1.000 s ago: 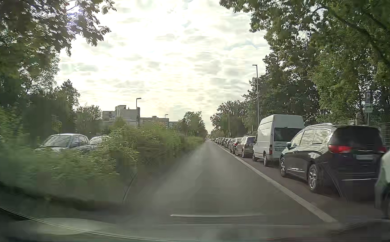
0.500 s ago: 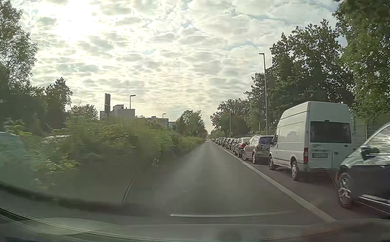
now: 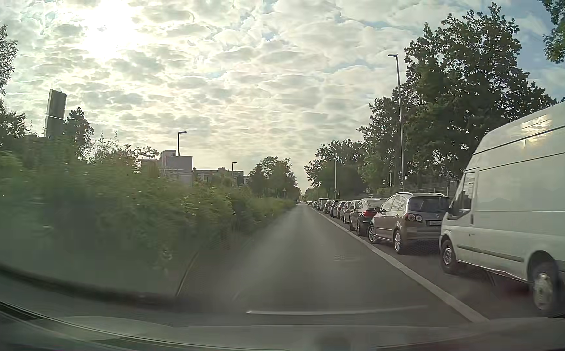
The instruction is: Follow the waypoints while adhering to traffic rules and regulations
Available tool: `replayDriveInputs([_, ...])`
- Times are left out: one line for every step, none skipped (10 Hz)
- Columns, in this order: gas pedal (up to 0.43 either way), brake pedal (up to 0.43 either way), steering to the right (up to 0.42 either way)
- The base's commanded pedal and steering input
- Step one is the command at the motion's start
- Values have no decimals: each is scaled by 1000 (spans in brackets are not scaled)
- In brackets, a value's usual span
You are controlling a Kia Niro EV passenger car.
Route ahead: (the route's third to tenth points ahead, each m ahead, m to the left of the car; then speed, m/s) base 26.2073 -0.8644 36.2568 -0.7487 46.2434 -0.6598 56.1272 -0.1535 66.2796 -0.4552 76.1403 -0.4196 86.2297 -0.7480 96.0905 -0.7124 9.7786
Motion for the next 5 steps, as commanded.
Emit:
replayDriveInputs([0, 30, 1])
replayDriveInputs([0, 30, 1])
replayDriveInputs([0, 30, 0])
replayDriveInputs([0, 30, 1])
replayDriveInputs([0, 30, 1])
